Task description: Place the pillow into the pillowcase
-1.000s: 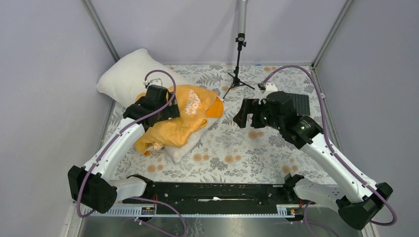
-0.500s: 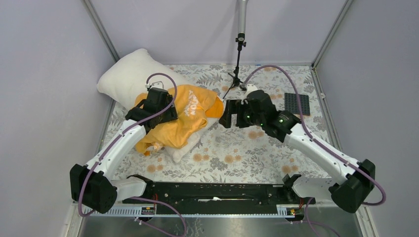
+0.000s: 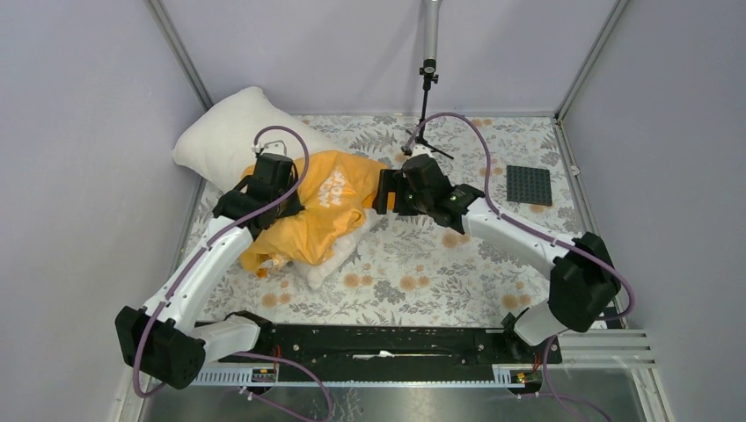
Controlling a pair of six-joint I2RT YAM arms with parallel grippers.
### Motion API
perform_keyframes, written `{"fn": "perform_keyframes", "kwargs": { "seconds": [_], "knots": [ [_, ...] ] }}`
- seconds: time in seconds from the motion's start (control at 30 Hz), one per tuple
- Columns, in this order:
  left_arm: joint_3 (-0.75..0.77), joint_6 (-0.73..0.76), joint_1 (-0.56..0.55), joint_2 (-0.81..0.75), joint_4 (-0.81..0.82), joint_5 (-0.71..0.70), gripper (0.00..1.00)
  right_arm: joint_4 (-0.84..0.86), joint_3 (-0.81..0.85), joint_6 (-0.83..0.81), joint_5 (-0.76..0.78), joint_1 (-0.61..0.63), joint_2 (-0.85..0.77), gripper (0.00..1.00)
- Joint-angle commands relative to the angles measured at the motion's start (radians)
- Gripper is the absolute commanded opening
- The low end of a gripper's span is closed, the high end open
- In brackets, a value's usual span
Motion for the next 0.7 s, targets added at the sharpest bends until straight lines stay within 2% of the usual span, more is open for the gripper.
{"fn": "perform_keyframes", "kwargs": {
  "seconds": [0.0, 0.67],
  "knots": [
    [0.083, 0.020, 0.010, -0.058, -0.031, -0.054, 0.00, 0.079, 0.059, 0.038, -0.002, -0.054, 0.040, 0.91],
    [0.190, 0.028, 0.010, -0.116, -0.113, -0.037, 0.00, 0.189, 0.195, 0.173, -0.042, -0.051, 0.238, 0.79]
  ]
}}
